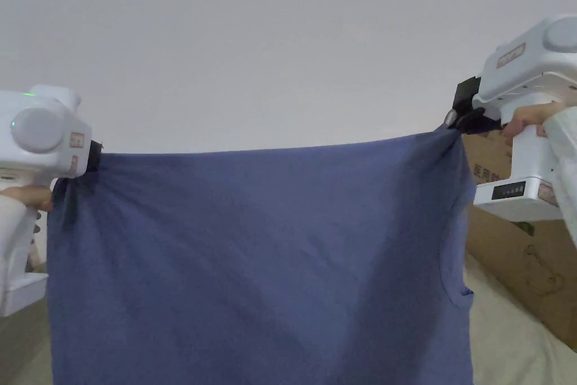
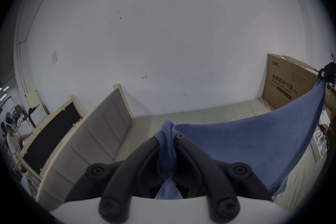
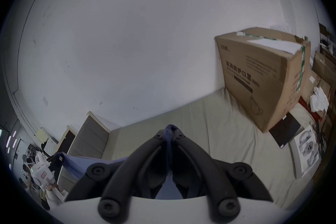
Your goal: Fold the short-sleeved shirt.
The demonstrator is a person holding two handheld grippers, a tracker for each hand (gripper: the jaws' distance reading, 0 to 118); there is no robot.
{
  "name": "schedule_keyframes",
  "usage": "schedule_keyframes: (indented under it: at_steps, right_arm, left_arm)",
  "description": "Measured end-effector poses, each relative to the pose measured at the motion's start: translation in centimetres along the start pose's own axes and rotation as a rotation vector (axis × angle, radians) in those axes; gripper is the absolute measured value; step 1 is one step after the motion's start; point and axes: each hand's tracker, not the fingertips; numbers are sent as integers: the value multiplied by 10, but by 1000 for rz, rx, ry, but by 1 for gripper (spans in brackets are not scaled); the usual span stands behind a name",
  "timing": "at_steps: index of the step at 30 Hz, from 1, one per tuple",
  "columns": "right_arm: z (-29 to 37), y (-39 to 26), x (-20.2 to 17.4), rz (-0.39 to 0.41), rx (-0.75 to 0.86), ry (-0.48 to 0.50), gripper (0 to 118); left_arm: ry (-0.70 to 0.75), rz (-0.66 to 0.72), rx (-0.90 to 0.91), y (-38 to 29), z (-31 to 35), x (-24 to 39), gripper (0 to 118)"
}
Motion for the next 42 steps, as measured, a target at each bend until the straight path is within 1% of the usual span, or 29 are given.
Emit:
schedule_keyframes:
  at_steps: [2,4,5,6,10,11,12,13,19,20,22,25,26,27,28,29,30,31,33,34,35,36,37,38,40,41,42]
  right_arm:
    - [-4,17,-5,-18,14,14,4]
    - [-4,35,-13,-34,59,55,4]
    - [-2,41,-18,-16,82,52,3]
    - [2,44,-21,-16,110,64,3]
    - [9,65,-26,2,131,85,3]
    - [12,67,-26,1,149,84,3]
    - [15,69,-27,-11,172,107,3]
    - [16,72,-27,7,215,82,4]
    - [-12,80,-18,40,223,60,4]
    - [-22,80,-14,41,215,42,3]
    - [-39,71,-13,46,192,13,3]
    - [-88,58,4,26,121,-44,4]
    - [-97,40,2,32,80,-77,3]
    - [-129,18,11,37,43,-107,3]
    - [-151,4,21,26,-6,-138,3]
    - [-168,-24,23,12,-45,-168,4]
    - [-180,-58,23,-16,-93,-194,3]
    - [-200,-81,34,-28,-151,-225,3]
    - [-232,-133,58,-82,-261,-293,4]
    - [-243,-156,71,-104,-323,-321,3]
    - [-254,-185,84,-147,-360,-349,3]
    - [-262,-213,95,-161,-415,-362,3]
    - [-267,-240,104,-204,-479,-371,3]
    - [-282,-250,125,-218,-520,-396,3]
    - [-282,-282,136,-248,-568,-433,4]
    - [-282,-296,139,-258,-590,-421,3]
    - [-286,-287,149,-237,-584,-399,3]
  left_arm:
    - [10,5,11,22,-9,-7,5]
    - [31,31,55,38,-10,-12,5]
    - [43,36,81,44,-8,-14,5]
    - [46,52,112,47,-5,-15,5]
    - [51,6,140,60,-7,-23,5]
    - [58,33,158,62,-6,-25,5]
    - [48,52,169,63,-5,-26,5]
    - [52,60,175,63,-4,-27,5]
    - [79,9,205,46,-20,-22,5]
    - [73,-1,193,49,-46,-27,5]
    - [57,-15,154,35,-69,-23,5]
    - [44,-25,83,3,-108,-8,5]
    - [47,-35,42,-13,-126,-1,5]
    - [46,-45,7,-29,-143,6,5]
    - [43,-55,-35,-46,-160,13,5]
    - [34,-54,-89,-68,-179,21,5]
    - [20,-60,-140,-91,-195,28,5]
    - [7,-69,-194,-117,-212,36,5]
    - [-11,-64,-307,-173,-231,55,5]
    - [-21,-40,-353,-204,-242,62,5]
    - [-28,-10,-409,-232,-250,67,5]
    - [-31,7,-459,-260,-250,75,5]
    - [-44,28,-502,-284,-254,78,5]
    - [-52,51,-555,-307,-255,79,5]
    - [-67,64,-603,-342,-260,78,5]
    - [-56,63,-592,-351,-256,77,5]
    - [-65,62,-595,-359,-252,73,5]
